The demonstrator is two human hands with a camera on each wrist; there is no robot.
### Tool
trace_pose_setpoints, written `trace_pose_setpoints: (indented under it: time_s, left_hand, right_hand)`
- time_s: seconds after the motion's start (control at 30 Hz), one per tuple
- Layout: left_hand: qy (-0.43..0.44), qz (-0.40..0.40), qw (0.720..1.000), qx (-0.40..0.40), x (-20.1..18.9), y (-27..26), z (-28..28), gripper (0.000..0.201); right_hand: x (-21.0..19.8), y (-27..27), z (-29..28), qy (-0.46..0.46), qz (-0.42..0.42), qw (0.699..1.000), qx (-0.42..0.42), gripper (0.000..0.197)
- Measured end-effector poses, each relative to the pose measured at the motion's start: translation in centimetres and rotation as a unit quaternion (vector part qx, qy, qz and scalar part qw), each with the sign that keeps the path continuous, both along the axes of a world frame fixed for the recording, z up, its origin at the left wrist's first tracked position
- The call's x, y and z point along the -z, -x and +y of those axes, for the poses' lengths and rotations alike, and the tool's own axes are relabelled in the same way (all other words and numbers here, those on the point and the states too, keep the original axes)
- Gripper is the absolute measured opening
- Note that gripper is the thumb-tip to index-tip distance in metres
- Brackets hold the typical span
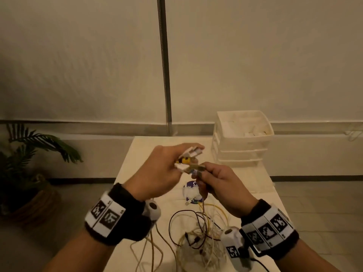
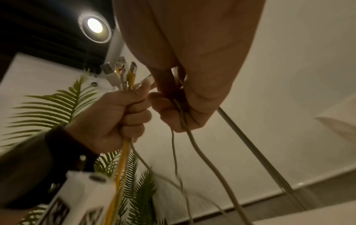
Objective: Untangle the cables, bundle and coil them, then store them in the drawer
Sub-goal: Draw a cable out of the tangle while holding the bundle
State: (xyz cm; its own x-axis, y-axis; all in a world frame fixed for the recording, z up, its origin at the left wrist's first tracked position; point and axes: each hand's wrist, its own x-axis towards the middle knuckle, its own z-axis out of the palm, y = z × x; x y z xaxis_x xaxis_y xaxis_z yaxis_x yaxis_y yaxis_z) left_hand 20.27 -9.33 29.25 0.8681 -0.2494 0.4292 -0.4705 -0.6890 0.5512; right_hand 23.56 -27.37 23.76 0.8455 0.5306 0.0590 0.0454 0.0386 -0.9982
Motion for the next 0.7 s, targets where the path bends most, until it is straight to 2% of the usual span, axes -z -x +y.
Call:
trace_pose_setpoints:
  time_s: [0.03,0.1,0.13,0.2,0.3,0.4,0.5,0.6,0.63,0.7]
  left_hand:
    - [-0.015,0.018,1.0,0.019,0.4,0.0,-0.7,0.034]
    - [-0.011,0.028,1.0,0.008,0.9,-0.3,-1.1,0.014]
    - [-0.009,0.024,1.0,-0.01,1.0,-0.6,-0.8,0.013]
    - [-0.019,0.033,0.998,-0.043,1.0,-0.8,-0.2,0.014]
    - [-0.026,0.048,0.998,-0.037,0.7,-0.4,-0.4,0.016]
    - [0.023,-0.031,0.995,-0.095,-0.8,-0.3,0.0,0.021]
    - [0.062,-0.098,0.971,-0.207,-2.9,-0.7,1.8,0.023]
    - [0.028,-0.104,0.963,-0.245,-3.1,-0.8,2.5,0.021]
    - [0.044,-0.104,0.957,-0.267,-3.1,-0.8,2.7,0.02]
    - [0.134,-0.113,0.931,-0.319,-3.5,-0.9,3.6,0.018]
  right_hand:
    - [-0.6,0.0,0.3,0.007,-0.014,1.0,-0.005,0.027]
    - [-1.5,0.0,0.4,0.009,-0.015,1.0,-0.007,0.025]
    - [-1.7,-0.1,0.2,0.0,-0.001,1.0,-0.004,0.025]
    - [-1.9,0.0,-0.4,-0.025,0.03,0.999,0.001,0.026]
    - [-1.8,0.2,-0.8,-0.032,0.027,0.999,-0.008,0.027]
    - [-0.6,0.5,-0.6,-0.029,0.018,0.999,-0.024,0.028]
    - [1.2,0.9,-1.1,-0.019,0.01,0.999,-0.03,0.028]
    - [1.9,0.8,-1.4,-0.014,-0.006,1.0,-0.024,0.026]
    - [2.0,0.7,-1.4,-0.006,-0.016,0.999,-0.029,0.024]
    - [2.4,0.7,-1.3,0.035,-0.037,0.998,-0.04,0.024]
